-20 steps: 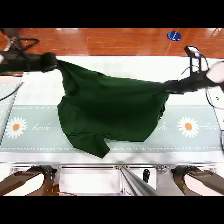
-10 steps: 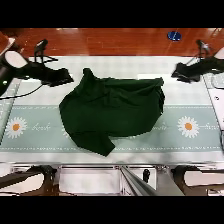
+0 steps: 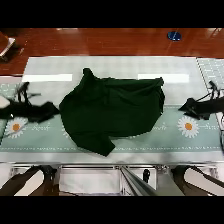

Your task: Fold the shirts.

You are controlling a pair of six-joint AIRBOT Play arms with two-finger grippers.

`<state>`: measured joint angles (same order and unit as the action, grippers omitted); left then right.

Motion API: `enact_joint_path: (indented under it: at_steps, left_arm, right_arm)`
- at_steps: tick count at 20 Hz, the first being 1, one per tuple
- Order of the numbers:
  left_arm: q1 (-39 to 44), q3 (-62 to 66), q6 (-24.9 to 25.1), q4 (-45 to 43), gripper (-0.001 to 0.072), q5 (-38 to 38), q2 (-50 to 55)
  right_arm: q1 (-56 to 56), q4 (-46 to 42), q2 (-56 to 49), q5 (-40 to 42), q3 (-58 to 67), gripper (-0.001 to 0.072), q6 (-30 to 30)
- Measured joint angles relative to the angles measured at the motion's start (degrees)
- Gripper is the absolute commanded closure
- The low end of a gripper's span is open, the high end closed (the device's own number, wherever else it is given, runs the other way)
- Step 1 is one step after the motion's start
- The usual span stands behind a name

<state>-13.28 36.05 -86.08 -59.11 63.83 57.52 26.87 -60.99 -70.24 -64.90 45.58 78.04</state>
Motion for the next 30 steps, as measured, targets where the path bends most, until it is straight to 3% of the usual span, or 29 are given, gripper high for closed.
enact_joint_path:
  at_steps: [9,10,11,12,16,21,22,23,24,30]
  left_arm:
    - [-1.73,-16.26,5.2,15.12,0.0212,-5.51,1.66]
    - [-0.98,-16.63,6.36,17.46,0.0343,-6.47,2.93]
    - [-0.07,-16.92,7.58,19.21,0.0664,-7.58,4.15]
    - [0.87,-17.18,9.03,20.41,0.0686,-8.96,5.33]
    - [3.13,-17.46,13.94,25.59,0.0686,-10.32,7.54]
    - [3.82,-17.53,16.0,27.5,0.0686,-10.82,8.24]
    - [3.89,-17.53,16.11,27.67,0.0686,-10.82,8.31]
    - [3.93,-17.53,16.26,27.76,0.0686,-10.84,8.31]
    - [3.93,-17.53,16.31,27.85,0.0686,-10.84,8.33]
    - [3.89,-9.25,16.59,27.52,0.0686,-8.63,7.08]
  right_arm:
    - [-0.55,7.89,2.1,2.27,-6.71,0.0303,-4.35]
    - [-1.55,8.46,2.01,2.29,-6.82,0.0303,-4.59]
    - [-2.75,8.79,1.73,2.71,-6.93,0.0303,-4.66]
    - [-4.11,9.07,1.33,3.15,-6.95,0.0303,-4.76]
    - [-8.63,12.0,-1.6,6.23,-7.04,0.0303,-5.27]
    - [-13.92,18.62,-7.21,9.46,-6.03,0.0311,-7.69]
    - [-14.95,19.43,-8.55,9.94,-5.11,0.0386,-7.93]
    - [-15.87,19.63,-9.86,10.73,-3.91,0.0569,-8.07]
    - [-16.55,19.19,-10.97,11.43,-2.71,0.0689,-8.2]
    - [-17.31,17.44,-11.15,7.17,11.19,0.0691,-7.91]
